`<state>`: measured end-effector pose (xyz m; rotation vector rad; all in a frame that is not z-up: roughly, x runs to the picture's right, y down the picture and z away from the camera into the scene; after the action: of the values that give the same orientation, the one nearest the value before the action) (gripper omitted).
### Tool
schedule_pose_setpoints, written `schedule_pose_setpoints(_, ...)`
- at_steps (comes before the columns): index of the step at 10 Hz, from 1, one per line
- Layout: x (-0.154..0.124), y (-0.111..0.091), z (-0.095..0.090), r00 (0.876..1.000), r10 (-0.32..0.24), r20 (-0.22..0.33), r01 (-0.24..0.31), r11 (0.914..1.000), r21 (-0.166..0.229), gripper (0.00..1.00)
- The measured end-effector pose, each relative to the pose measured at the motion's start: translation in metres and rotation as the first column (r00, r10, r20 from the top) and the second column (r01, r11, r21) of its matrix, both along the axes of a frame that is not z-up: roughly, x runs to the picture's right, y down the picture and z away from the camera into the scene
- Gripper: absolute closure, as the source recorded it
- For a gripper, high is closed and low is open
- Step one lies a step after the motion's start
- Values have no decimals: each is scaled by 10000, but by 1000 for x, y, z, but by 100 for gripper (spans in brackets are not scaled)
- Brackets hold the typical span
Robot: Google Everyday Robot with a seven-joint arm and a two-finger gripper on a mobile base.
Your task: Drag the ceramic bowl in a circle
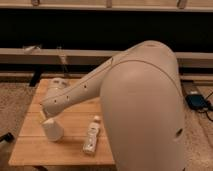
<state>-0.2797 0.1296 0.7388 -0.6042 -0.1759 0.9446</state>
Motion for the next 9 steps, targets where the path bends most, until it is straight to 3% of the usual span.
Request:
schedule_pose_setpoints(4,-1,-9,-3,9999,-68,-87,68,10000,-35,20)
schedule_pose_setpoints(5,8,-24,-1,9996,-68,-288,67,10000,-49,20)
schedule_pose_setpoints(7,41,-57,12,9968,5,-800,-8,10000,-46,20)
schedule_pose_setpoints(9,84,-74,18,9898,186,-1412,-201,9997,-98,20)
